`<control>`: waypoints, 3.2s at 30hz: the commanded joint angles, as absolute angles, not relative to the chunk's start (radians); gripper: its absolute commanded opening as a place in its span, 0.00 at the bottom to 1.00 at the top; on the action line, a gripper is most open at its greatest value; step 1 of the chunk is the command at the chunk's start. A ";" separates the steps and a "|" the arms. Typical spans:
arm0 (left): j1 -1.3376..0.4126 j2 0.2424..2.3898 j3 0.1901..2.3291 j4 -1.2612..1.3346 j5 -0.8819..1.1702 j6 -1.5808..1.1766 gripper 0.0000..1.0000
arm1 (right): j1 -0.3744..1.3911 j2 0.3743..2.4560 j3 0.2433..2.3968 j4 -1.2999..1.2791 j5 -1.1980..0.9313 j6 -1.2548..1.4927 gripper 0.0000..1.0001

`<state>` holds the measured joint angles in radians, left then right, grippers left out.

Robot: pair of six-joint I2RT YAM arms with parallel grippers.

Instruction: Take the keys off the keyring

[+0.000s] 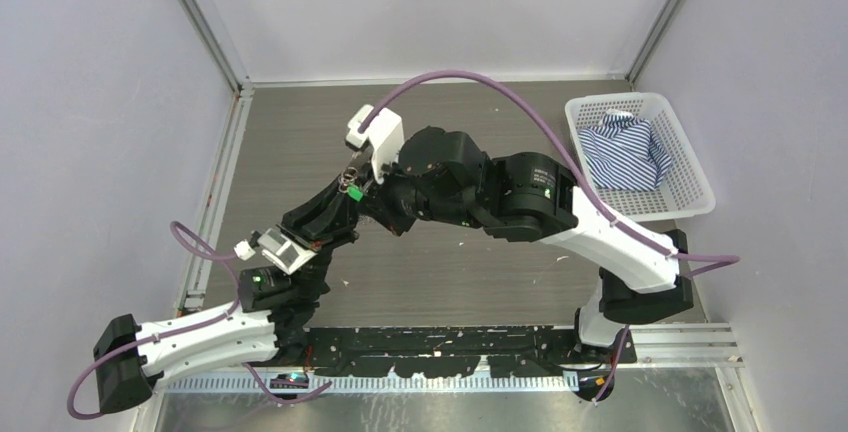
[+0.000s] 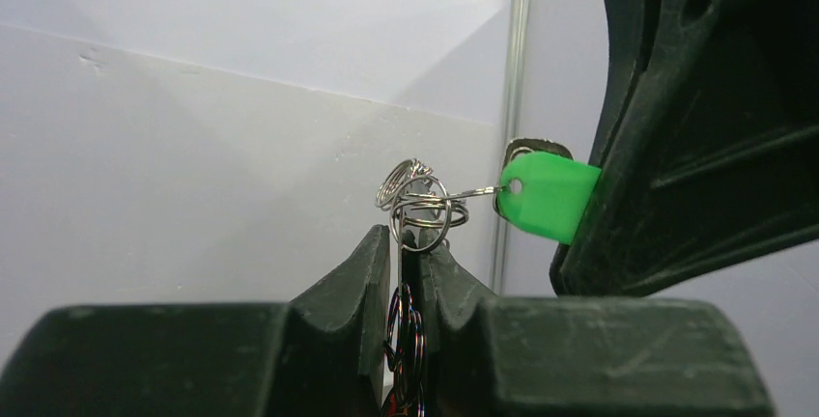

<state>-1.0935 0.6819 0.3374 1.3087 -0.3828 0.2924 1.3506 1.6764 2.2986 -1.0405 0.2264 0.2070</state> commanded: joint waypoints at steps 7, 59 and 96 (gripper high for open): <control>-1.086 0.623 0.368 1.388 -0.454 0.258 0.00 | 1.486 1.668 2.317 -1.069 0.271 0.079 0.01; -1.088 0.563 0.709 0.110 -0.166 0.296 0.00 | 1.296 1.532 2.215 -1.133 0.255 0.012 0.01; -1.087 0.624 1.000 -0.239 0.126 0.671 0.00 | 1.221 1.413 2.031 -0.898 0.181 -0.015 0.01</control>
